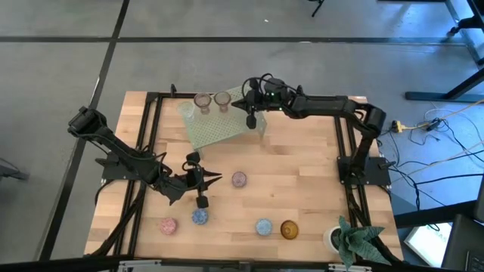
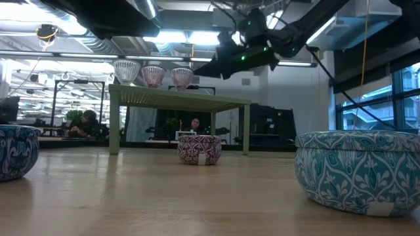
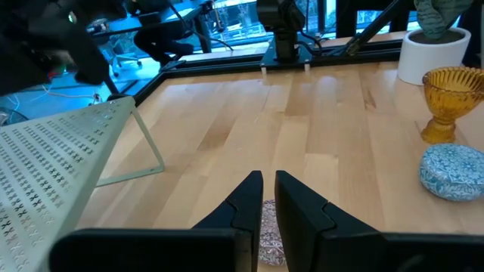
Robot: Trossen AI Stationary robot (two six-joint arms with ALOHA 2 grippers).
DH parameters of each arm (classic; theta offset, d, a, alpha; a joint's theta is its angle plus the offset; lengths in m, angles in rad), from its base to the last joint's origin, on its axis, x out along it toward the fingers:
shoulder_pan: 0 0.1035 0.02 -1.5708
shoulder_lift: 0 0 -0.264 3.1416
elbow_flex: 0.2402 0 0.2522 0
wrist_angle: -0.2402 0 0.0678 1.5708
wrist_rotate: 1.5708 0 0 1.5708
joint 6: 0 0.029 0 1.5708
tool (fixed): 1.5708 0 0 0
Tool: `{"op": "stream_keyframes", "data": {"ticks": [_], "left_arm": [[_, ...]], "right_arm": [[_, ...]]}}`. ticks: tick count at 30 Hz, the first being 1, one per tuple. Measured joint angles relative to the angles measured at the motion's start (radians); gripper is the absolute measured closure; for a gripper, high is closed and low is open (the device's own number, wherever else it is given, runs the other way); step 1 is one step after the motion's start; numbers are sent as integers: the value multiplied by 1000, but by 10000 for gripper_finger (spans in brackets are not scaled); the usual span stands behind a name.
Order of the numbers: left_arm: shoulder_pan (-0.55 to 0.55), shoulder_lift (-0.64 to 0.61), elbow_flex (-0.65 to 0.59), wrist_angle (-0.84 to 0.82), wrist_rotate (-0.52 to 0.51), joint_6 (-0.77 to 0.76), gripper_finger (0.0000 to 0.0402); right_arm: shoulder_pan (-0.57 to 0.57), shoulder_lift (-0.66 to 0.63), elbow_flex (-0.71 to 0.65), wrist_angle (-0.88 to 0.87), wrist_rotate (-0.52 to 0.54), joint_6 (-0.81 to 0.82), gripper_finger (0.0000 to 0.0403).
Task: Pick & Place candle stick holders
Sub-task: Put the yellow glass candle holder on the shelf aligned with the other glass candle holders
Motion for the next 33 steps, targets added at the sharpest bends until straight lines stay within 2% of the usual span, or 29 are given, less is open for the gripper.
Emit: {"op": "stream_keyframes", "data": {"ticks": [3, 7, 13, 17, 21, 23, 28, 33], "left_arm": [[0, 0, 0, 1, 0, -4, 370], [0, 0, 0, 14, 1, -5, 370], [13, 0, 0, 15, 1, -6, 370], [36, 0, 0, 16, 5, -21, 370], [66, 0, 0, 16, 51, -23, 356], [86, 0, 0, 16, 75, -18, 343], [125, 0, 0, 16, 85, 11, 311], [140, 0, 0, 16, 84, 11, 302]], "right_arm": [[17, -69, 0, -98, 65, -12, 403], [65, -205, 0, -335, 157, -83, 403], [218, -447, 0, -671, 233, -105, 401], [331, -558, 0, -878, 256, -86, 376], [440, -605, 0, -1039, 353, 72, 328], [491, -609, 0, -1115, 368, 141, 302], [640, -582, 0, -1213, 367, 383, 257], [810, -501, 0, -1252, 320, 690, 247]]}}
